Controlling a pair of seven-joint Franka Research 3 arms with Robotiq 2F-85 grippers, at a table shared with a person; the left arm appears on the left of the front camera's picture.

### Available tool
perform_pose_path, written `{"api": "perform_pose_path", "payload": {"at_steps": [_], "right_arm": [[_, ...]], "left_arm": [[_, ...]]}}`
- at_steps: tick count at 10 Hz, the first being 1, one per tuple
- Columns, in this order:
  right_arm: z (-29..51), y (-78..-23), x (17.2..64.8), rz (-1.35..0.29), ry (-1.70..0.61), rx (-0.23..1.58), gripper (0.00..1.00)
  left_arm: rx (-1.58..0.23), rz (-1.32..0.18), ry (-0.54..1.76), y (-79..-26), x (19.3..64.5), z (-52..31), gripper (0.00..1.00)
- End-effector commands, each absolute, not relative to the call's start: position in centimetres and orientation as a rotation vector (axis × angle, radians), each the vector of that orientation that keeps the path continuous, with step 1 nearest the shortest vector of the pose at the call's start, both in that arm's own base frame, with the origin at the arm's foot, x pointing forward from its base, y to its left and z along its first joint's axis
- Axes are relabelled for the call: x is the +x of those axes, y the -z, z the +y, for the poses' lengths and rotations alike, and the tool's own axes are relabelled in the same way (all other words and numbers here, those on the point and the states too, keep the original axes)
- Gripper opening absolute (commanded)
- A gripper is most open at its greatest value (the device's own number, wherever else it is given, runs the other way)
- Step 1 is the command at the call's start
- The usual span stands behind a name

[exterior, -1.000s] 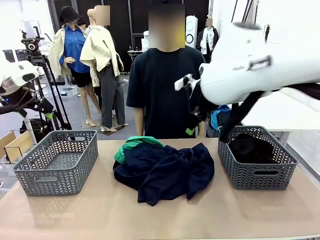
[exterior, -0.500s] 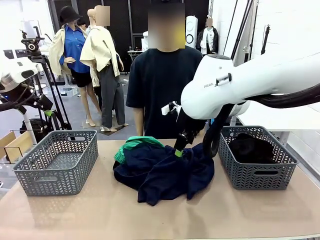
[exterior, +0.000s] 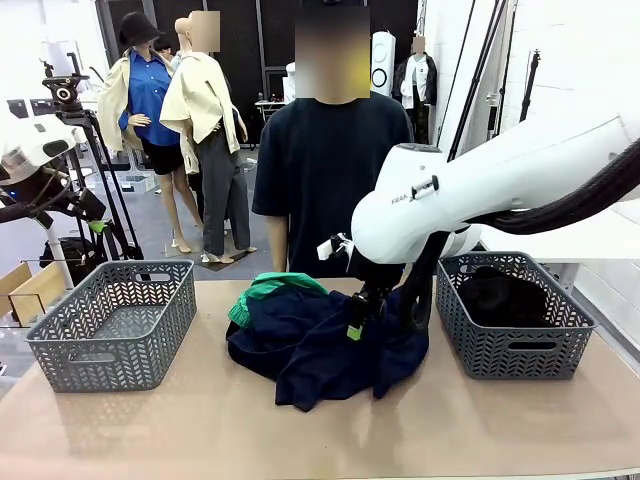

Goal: Sort the tops and bottoms.
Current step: Lift clothes from the center of the table with your right hand.

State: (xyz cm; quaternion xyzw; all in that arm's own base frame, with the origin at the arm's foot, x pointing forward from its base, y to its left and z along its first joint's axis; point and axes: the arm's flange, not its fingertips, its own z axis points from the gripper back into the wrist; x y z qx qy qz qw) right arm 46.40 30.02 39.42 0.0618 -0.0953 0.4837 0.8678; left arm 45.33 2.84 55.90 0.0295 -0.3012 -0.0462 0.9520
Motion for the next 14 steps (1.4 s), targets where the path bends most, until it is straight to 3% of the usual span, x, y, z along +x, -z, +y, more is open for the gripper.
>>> {"api": "perform_pose_path", "payload": {"at_steps": [1, 6, 7, 11, 12, 14], "right_arm": [[30.3, -38.7, 48.0, -0.211, -1.047, 0.149, 1.0], [30.7, -37.2, 49.3, -0.264, -1.035, 0.153, 1.0], [30.7, -37.3, 49.2, -0.275, -1.044, 0.155, 0.86], [30.5, -37.5, 49.0, -0.293, -1.05, 0.136, 0.07], [30.5, -37.6, 49.0, -0.297, -1.05, 0.135, 0.0], [30.5, -37.6, 48.9, -0.298, -1.049, 0.132, 0.0]], "left_arm": [[0.069, -0.606, 0.098, -56.1, 45.3, 3.0, 1.0], [0.069, -0.606, 0.098, -56.1, 45.3, 3.0, 1.0], [0.069, -0.606, 0.098, -56.1, 45.3, 3.0, 1.0], [0.069, -0.606, 0.098, -56.1, 45.3, 3.0, 1.0], [0.069, -0.606, 0.098, -56.1, 45.3, 3.0, 1.0], [0.069, -0.606, 0.098, -56.1, 45.3, 3.0, 1.0]]}}
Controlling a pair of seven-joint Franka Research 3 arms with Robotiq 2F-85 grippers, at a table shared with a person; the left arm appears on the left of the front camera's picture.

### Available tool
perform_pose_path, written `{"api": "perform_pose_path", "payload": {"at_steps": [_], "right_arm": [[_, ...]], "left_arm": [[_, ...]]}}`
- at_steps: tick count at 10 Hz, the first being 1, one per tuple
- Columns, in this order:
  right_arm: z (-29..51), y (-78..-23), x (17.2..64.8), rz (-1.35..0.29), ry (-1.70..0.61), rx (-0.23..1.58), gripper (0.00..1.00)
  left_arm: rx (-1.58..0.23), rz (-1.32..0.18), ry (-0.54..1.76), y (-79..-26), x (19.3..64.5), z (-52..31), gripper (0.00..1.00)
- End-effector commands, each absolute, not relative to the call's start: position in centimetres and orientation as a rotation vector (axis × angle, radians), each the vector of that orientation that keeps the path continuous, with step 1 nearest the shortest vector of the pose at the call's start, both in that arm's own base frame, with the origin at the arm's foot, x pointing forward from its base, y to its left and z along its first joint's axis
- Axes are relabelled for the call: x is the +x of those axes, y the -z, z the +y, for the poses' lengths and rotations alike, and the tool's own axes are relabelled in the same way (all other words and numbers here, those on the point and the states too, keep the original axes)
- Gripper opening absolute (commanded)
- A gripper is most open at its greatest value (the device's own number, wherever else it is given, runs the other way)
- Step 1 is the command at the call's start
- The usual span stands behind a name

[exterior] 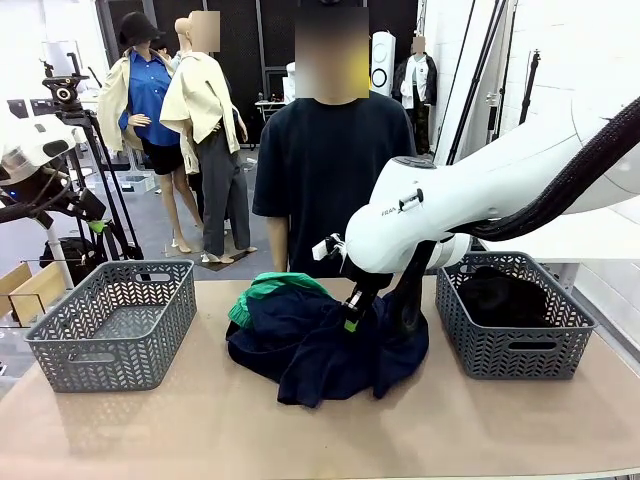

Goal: Sort the tops and bottoms.
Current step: Lift clothes from the center of the table with your right hand.

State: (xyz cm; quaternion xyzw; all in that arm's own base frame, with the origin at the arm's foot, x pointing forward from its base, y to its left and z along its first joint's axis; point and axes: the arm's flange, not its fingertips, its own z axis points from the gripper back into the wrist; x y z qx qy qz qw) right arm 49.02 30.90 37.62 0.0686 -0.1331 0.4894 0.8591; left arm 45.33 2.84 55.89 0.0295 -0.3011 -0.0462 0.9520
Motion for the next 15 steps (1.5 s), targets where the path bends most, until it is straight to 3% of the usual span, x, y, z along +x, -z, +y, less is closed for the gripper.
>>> {"api": "perform_pose_path", "payload": {"at_steps": [1, 4, 6, 10, 11, 15], "right_arm": [[30.4, -37.7, 48.8, -0.298, -1.047, 0.131, 0.0], [29.5, -40.9, 48.3, -0.329, -1.038, 0.113, 0.0], [28.2, -47.0, 47.2, -0.406, -1.035, 0.066, 0.0], [28.5, -67.1, 43.5, -0.679, -0.928, -0.142, 0.0], [28.7, -72.7, 42.7, -0.809, -0.852, -0.183, 0.0], [28.5, -87.0, 34.7, -1.094, -0.661, -0.297, 0.0]], "left_arm": [[0.069, -0.606, 0.098, -56.1, 45.3, 3.0, 1.0], [0.069, -0.606, 0.098, -56.1, 45.3, 3.0, 1.0], [0.069, -0.606, 0.098, -56.1, 45.3, 3.0, 1.0], [0.069, -0.606, 0.098, -56.1, 45.3, 3.0, 1.0], [0.069, -0.606, 0.098, -56.1, 45.3, 3.0, 1.0], [0.069, -0.606, 0.098, -56.1, 45.3, 3.0, 1.0]]}}
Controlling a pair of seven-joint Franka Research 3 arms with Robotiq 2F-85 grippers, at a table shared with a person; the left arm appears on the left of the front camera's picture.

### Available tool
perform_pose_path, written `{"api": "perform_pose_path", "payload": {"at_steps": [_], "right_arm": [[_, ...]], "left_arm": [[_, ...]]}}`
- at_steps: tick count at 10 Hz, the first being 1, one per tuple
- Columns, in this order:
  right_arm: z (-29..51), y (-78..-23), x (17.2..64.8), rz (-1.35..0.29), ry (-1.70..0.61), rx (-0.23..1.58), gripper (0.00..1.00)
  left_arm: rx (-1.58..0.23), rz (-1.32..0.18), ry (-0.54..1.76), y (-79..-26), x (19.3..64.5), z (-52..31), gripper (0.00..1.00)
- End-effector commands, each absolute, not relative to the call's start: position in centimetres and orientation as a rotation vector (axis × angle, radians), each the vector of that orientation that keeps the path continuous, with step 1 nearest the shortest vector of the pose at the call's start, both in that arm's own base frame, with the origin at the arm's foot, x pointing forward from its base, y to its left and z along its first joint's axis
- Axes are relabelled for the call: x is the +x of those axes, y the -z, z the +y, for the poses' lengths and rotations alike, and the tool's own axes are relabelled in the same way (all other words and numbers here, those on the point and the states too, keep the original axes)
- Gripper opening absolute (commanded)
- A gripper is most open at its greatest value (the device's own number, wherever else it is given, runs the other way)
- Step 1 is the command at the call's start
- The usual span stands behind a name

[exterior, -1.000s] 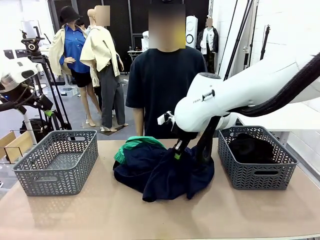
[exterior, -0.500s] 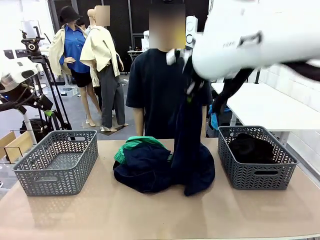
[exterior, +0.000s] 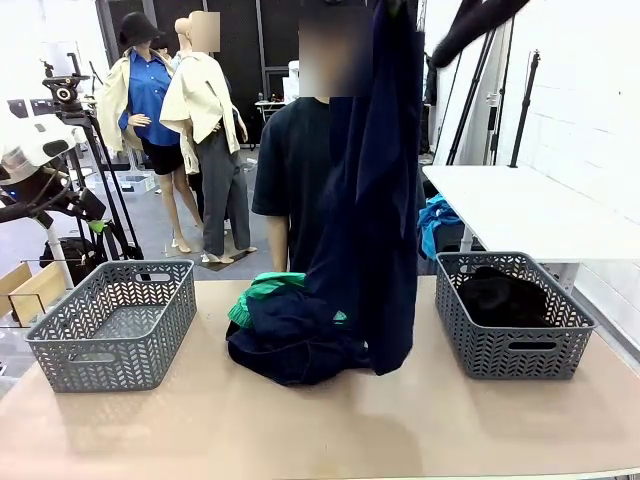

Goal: Sort the tops and bottoms.
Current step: Lift clothes from the center of the table with your right hand, then sort the clothes according to human instructions.

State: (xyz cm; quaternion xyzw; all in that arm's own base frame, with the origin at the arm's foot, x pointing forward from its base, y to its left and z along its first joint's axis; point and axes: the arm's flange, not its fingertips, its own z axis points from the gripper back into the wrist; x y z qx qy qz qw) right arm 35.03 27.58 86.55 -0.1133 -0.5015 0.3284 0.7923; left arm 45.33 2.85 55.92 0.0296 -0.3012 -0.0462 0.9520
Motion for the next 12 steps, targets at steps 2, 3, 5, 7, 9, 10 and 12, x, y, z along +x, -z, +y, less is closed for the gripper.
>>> {"api": "perform_pose_path", "payload": {"at_steps": [2, 3, 5, 7, 9, 10, 12], "right_arm": [[28.0, -91.3, 32.4, -1.175, -0.592, -0.286, 0.0], [28.1, -92.5, 31.6, -1.192, -0.589, -0.281, 0.0], [28.6, -93.0, 32.0, -1.181, -0.588, -0.284, 0.0], [28.8, -92.8, 32.5, -1.171, -0.594, -0.294, 0.0], [28.3, -92.2, 32.3, -1.167, -0.626, -0.272, 0.0], [28.3, -92.2, 32.3, -1.167, -0.626, -0.272, 0.0], [28.3, -92.2, 32.3, -1.167, -0.626, -0.272, 0.0]], "left_arm": [[0.069, -0.606, 0.098, -56.1, 45.3, 3.0, 1.0], [0.069, -0.606, 0.098, -56.1, 45.3, 3.0, 1.0], [0.069, -0.606, 0.098, -56.1, 45.3, 3.0, 1.0], [0.069, -0.606, 0.098, -56.1, 45.3, 3.0, 1.0], [0.069, -0.606, 0.098, -56.1, 45.3, 3.0, 1.0], [0.069, -0.606, 0.098, -56.1, 45.3, 3.0, 1.0], [0.069, -0.606, 0.098, -56.1, 45.3, 3.0, 1.0]]}}
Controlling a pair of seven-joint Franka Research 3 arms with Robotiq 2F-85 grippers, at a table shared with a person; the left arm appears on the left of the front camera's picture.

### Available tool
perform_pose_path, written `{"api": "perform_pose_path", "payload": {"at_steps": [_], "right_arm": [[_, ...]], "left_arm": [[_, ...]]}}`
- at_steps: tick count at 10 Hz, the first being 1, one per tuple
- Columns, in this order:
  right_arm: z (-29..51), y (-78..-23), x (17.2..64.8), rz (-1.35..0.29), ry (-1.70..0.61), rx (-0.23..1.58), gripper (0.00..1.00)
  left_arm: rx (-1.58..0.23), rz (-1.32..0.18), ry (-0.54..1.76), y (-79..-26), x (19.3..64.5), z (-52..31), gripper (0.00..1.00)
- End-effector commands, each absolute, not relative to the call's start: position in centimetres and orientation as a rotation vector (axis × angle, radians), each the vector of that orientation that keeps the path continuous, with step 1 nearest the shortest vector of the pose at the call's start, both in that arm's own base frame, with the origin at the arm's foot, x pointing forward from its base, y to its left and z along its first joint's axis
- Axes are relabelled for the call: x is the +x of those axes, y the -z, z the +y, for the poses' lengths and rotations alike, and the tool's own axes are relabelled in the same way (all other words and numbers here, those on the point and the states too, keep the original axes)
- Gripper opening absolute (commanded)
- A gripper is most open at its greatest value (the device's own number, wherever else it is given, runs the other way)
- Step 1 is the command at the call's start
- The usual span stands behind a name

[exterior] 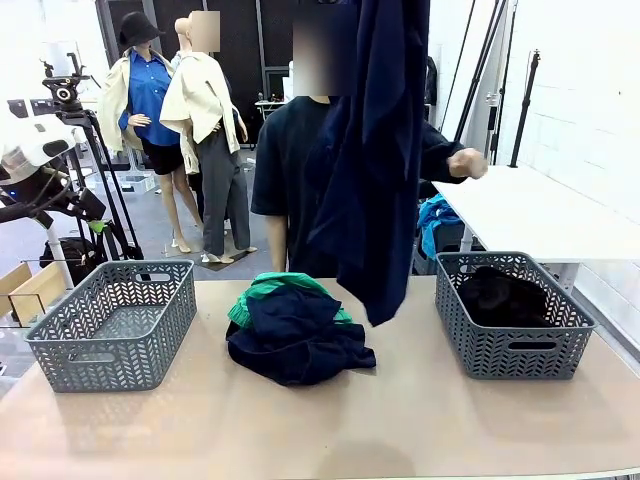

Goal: Sort the tops and bottoms.
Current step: Sort the clothes according to human instructions.

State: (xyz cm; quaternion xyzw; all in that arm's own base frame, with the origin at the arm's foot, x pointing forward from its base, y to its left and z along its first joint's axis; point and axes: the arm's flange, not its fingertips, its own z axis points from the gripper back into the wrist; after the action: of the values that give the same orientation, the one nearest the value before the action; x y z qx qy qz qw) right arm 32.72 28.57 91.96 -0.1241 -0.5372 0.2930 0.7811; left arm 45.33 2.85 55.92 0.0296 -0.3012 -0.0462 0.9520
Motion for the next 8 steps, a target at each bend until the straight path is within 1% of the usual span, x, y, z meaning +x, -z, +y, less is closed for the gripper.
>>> {"api": "perform_pose_path", "payload": {"at_steps": [1, 8], "right_arm": [[28.3, -92.24, 32.34, -1.167, -0.626, -0.272, 0.0], [28.3, -92.24, 32.34, -1.167, -0.626, -0.272, 0.0]], "left_arm": [[0.069, -0.606, 0.098, -56.08, 45.34, 3.04, 1.0], [0.069, -0.606, 0.098, -56.08, 45.34, 3.04, 1.0]]}}
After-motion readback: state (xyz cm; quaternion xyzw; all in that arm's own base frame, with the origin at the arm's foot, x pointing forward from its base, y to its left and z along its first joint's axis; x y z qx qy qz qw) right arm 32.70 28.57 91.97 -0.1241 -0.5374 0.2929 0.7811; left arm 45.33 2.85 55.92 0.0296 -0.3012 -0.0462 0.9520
